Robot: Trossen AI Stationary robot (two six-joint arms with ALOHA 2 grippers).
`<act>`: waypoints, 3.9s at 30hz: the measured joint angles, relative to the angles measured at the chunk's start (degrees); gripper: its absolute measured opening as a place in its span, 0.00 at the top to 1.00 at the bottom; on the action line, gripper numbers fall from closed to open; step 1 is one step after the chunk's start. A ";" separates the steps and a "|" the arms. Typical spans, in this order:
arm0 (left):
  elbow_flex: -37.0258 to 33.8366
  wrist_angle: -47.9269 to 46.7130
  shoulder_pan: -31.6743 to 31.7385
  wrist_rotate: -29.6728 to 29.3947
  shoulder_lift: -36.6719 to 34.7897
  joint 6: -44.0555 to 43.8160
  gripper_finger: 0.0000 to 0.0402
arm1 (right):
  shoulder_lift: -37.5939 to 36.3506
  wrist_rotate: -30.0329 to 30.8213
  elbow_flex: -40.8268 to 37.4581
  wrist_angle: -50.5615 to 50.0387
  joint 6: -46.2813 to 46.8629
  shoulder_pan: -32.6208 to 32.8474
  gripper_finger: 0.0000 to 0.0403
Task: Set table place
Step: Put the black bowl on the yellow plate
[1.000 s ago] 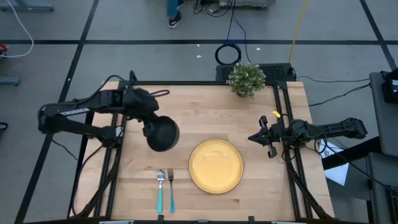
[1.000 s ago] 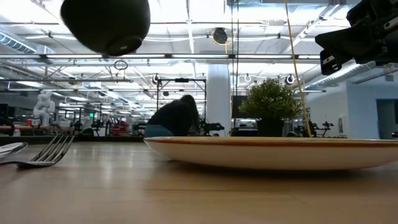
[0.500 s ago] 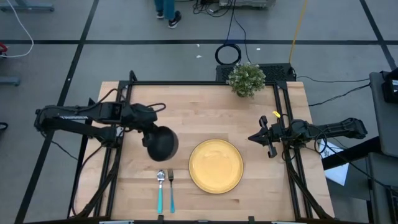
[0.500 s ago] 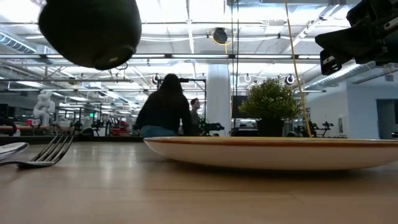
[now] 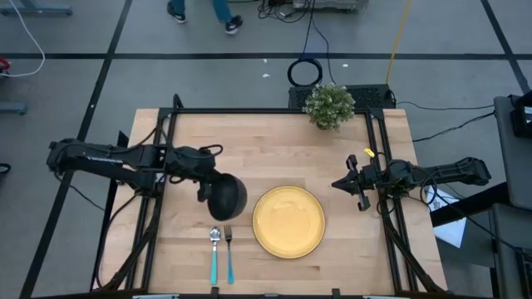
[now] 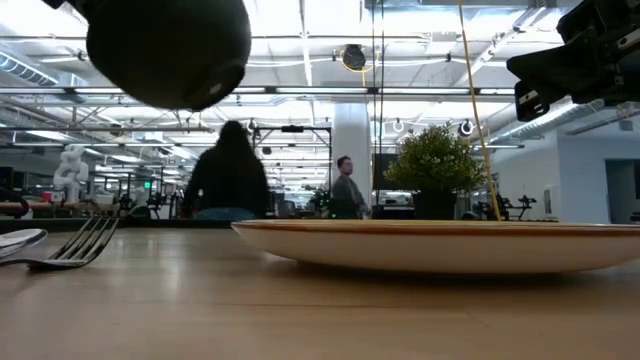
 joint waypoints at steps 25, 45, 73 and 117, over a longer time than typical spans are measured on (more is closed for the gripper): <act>-14.38 0.68 -1.15 0.95 -14.23 -5.22 0.99 | 0.07 -0.02 0.00 -0.33 1.03 0.00 1.00; -14.36 11.42 -2.48 4.86 -10.64 -0.16 0.99 | 0.07 0.00 0.00 -0.15 0.94 -0.02 1.00; 0.51 31.50 0.96 18.11 15.56 15.27 0.99 | 0.11 0.00 0.00 0.15 -0.04 -0.02 1.00; 45.70 -2.15 5.27 25.05 55.27 23.79 0.99 | 0.09 -0.02 0.00 0.11 -1.73 0.00 1.00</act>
